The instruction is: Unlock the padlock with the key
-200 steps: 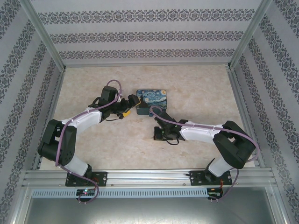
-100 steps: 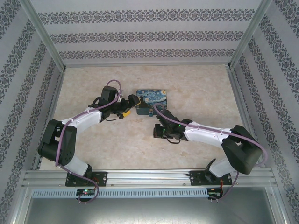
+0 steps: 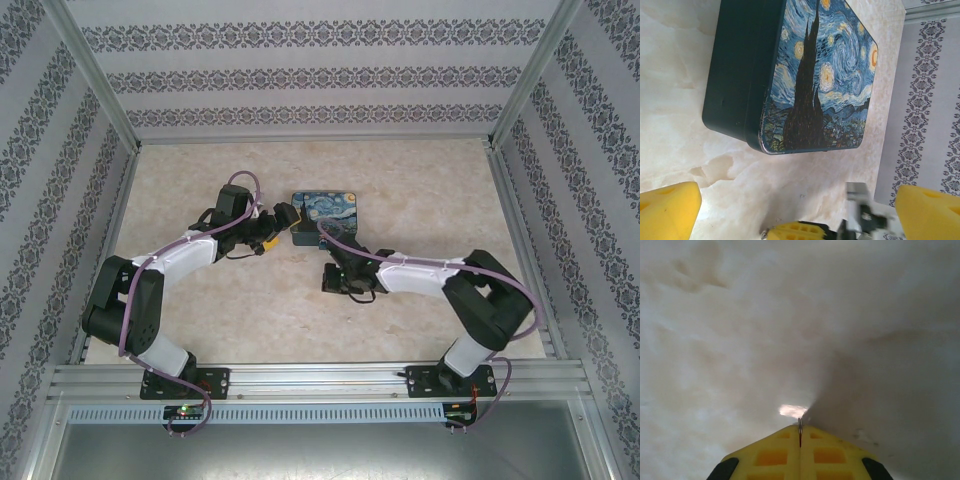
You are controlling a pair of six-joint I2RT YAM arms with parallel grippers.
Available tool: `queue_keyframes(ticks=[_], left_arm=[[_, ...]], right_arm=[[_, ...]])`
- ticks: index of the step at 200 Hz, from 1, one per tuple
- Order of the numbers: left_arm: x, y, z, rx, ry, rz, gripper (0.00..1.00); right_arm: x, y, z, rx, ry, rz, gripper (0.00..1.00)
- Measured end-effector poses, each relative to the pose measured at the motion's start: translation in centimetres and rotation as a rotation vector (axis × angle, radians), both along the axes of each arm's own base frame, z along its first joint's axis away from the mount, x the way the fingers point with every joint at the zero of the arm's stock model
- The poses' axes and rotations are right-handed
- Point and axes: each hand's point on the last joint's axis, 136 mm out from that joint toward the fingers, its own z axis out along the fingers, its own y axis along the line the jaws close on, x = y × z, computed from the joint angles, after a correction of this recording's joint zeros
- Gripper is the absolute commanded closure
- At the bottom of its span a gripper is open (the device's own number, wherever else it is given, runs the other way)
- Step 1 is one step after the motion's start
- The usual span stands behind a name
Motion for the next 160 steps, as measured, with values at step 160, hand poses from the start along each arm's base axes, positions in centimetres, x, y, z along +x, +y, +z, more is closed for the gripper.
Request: queue_keyframes(ticks=[160], left_arm=[[0.0, 0.0, -0.1, 0.001, 0.002, 0.0, 0.0]], right_arm=[[-1.8, 1.5, 6.6, 0.148, -0.123, 0.027, 1.0]])
